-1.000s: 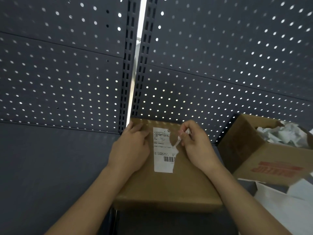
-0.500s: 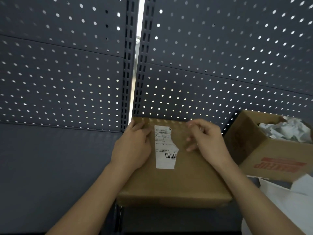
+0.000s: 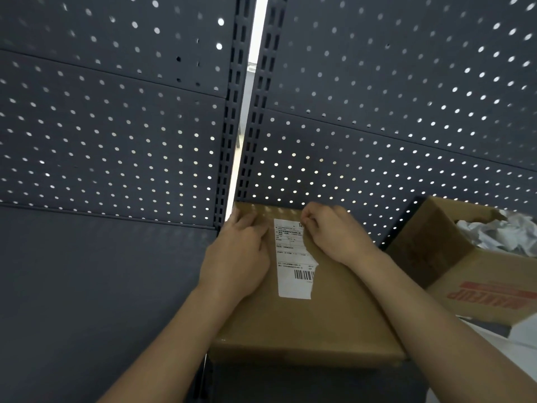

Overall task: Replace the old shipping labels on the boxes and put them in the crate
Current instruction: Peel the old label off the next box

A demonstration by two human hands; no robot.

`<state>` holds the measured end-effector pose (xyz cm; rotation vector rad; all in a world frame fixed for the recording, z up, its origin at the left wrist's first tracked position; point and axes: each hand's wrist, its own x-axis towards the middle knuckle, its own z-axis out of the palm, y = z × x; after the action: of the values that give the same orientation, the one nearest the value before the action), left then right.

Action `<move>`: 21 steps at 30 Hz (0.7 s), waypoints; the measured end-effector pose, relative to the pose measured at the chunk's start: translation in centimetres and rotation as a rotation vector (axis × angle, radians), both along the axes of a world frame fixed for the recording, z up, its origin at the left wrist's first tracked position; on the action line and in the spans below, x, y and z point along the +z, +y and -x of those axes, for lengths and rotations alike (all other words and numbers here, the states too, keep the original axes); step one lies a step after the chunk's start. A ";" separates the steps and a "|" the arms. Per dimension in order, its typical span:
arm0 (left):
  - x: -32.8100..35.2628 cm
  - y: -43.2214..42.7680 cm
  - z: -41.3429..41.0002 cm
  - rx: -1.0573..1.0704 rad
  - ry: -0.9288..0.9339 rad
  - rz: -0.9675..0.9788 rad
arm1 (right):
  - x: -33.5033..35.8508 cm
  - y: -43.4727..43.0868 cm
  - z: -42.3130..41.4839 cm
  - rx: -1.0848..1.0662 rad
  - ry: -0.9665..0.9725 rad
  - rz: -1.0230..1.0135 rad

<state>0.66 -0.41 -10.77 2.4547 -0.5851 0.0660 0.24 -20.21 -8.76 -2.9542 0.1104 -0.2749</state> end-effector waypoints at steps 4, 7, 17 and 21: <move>-0.1 0.0 -0.1 -0.001 0.004 -0.010 | -0.8 0.0 -0.2 0.043 -0.041 0.129; -0.2 -0.1 -0.1 0.002 -0.006 -0.017 | -1.2 0.4 -0.2 0.064 -0.063 0.303; -0.1 -0.1 -0.1 0.007 -0.012 -0.041 | -1.3 0.8 -0.2 0.053 -0.045 0.407; 0.2 -0.1 0.2 -0.002 -0.016 -0.040 | -1.7 0.3 -0.1 0.012 -0.094 0.305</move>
<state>0.48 -0.53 -10.55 2.4939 -0.6014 0.0735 0.38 -19.92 -10.47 -3.2340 0.0419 -0.4675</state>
